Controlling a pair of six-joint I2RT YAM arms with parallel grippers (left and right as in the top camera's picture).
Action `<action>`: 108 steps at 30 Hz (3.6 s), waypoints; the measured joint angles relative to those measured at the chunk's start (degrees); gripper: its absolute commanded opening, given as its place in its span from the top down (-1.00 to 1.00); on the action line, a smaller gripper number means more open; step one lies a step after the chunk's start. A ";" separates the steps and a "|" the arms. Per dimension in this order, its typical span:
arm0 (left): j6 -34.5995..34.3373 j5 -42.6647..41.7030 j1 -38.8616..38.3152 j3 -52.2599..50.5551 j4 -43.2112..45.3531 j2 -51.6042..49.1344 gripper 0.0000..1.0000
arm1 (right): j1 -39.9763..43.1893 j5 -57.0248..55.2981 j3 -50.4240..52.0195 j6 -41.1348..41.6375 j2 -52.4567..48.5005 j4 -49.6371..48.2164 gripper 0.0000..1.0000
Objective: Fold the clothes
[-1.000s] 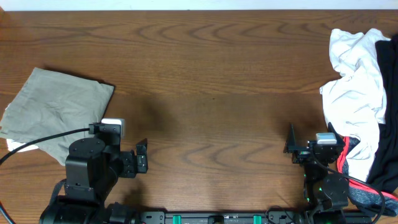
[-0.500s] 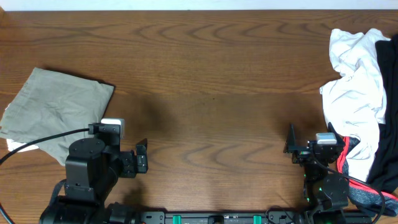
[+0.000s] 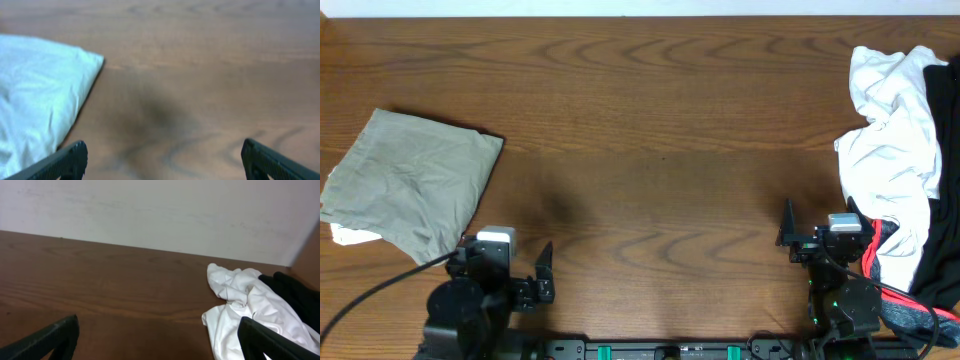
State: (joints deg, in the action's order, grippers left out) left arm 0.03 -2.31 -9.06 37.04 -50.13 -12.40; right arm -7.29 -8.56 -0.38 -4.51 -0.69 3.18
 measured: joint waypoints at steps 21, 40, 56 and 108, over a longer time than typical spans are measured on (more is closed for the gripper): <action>0.26 1.05 7.96 -35.34 56.68 11.82 -0.96 | 0.00 0.00 0.00 -0.15 0.00 0.02 -0.99; 0.48 0.98 8.33 -36.02 48.68 11.82 -0.96 | 0.00 0.00 0.00 -0.15 0.00 0.02 -0.99; 0.50 1.01 12.81 -35.98 48.61 11.82 -0.96 | 0.00 0.00 0.00 -0.15 0.00 0.00 -0.99; 0.50 1.01 12.81 -35.98 48.59 11.82 -0.96 | 0.00 0.02 0.00 -0.15 0.00 0.00 -0.98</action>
State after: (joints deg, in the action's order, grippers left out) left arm 0.54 -1.30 3.75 1.06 -1.54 -0.58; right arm -7.29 -8.54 -0.38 -4.67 -0.69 3.18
